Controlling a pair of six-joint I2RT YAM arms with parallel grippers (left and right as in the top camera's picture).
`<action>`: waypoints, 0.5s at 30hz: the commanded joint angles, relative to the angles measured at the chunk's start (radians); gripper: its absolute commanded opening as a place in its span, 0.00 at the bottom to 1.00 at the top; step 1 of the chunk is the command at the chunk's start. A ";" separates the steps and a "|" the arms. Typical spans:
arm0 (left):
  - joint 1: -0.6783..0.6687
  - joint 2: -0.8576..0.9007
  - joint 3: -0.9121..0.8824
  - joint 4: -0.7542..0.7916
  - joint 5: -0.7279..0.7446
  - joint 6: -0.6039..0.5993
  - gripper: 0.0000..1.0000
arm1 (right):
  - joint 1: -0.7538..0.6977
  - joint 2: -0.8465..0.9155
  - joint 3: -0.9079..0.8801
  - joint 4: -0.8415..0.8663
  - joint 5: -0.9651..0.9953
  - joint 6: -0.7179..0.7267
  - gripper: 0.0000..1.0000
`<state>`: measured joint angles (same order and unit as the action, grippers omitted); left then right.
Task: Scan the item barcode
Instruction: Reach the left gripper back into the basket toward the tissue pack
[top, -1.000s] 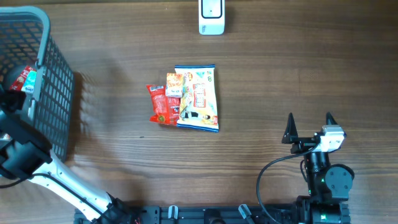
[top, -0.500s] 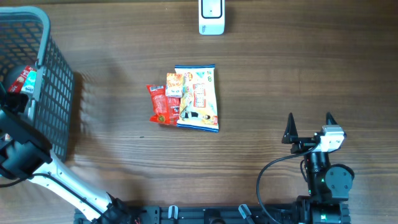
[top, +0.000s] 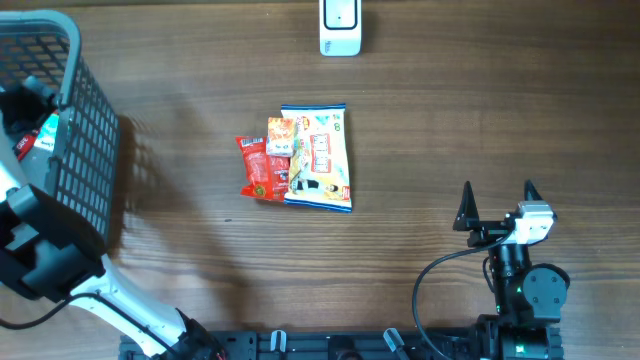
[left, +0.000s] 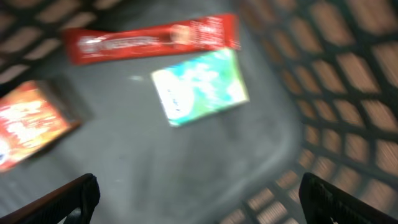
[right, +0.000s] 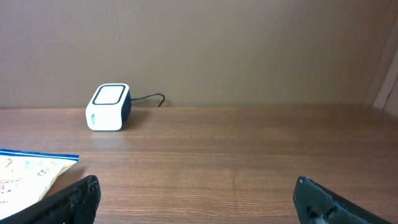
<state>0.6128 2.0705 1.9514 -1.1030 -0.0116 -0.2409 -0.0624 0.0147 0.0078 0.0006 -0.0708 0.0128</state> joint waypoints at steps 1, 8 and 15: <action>0.001 0.041 -0.002 0.007 0.017 0.080 1.00 | -0.004 -0.005 -0.003 0.003 -0.008 -0.010 1.00; 0.002 0.129 -0.003 0.017 0.014 0.212 0.92 | -0.004 -0.005 -0.003 0.003 -0.008 -0.011 1.00; 0.003 0.187 -0.003 0.076 -0.006 0.265 0.86 | -0.004 -0.005 -0.003 0.003 -0.008 -0.010 1.00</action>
<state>0.6117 2.2303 1.9514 -1.0454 -0.0021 -0.0364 -0.0624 0.0147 0.0078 0.0006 -0.0708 0.0128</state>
